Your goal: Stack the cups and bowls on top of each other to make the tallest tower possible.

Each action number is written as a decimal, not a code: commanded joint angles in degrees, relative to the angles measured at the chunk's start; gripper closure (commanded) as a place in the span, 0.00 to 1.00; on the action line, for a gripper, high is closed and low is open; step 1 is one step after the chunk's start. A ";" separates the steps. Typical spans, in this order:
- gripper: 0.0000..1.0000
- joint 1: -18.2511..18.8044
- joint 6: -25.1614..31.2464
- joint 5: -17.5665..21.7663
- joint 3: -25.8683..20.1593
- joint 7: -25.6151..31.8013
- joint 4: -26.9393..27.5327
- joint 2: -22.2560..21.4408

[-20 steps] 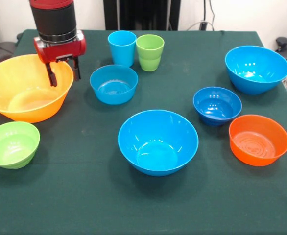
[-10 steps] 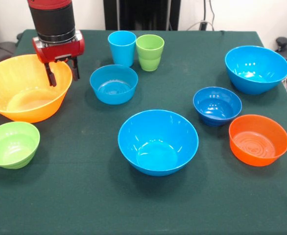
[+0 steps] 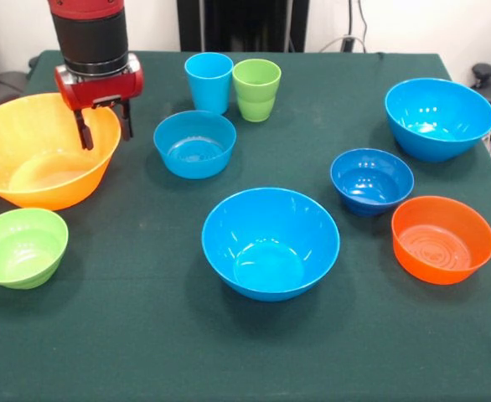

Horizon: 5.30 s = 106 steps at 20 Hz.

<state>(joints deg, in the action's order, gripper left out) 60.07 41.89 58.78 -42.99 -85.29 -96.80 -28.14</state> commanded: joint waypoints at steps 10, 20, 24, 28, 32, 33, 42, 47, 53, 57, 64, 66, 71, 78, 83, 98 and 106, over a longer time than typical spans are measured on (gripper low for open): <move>0.00 -2.75 -3.34 8.25 4.82 10.15 1.86 5.00; 1.00 -2.53 -2.37 6.97 4.30 11.17 2.01 5.27; 1.00 -2.61 -2.16 6.85 4.33 11.13 2.02 5.31; 1.00 -2.44 -3.45 6.50 3.75 9.87 1.67 5.18; 1.00 -3.22 -1.36 5.13 3.40 10.16 -0.01 3.13; 1.00 -3.40 -0.97 4.56 3.21 9.82 -0.69 2.37; 1.00 -6.53 0.80 -4.87 -0.01 1.52 -12.70 -12.41; 1.00 -9.44 0.25 -11.52 0.21 -5.29 -17.60 -20.28; 1.00 -14.95 2.59 -17.86 2.81 -8.06 -19.66 -27.34; 1.00 -17.93 3.72 -22.11 4.17 -8.99 -20.53 -30.47; 1.00 -24.51 3.09 -33.49 4.94 -13.94 -24.87 -36.88; 1.00 -26.37 1.56 -36.26 5.56 -16.39 -25.95 -37.76; 1.00 -31.74 -1.52 -38.28 8.64 -20.87 -25.76 -36.65; 1.00 -36.27 -6.36 -36.81 12.89 -26.90 -25.62 -33.39; 1.00 -38.04 -9.42 -32.39 14.91 -28.26 -25.59 -31.09; 1.00 -40.76 -17.56 -32.31 19.77 -30.97 -33.01 -35.16; 1.00 -44.28 -26.34 -31.72 25.84 -34.41 -39.13 -36.19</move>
<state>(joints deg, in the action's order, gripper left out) 18.32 23.13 24.88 -22.79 -107.44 -127.34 -64.62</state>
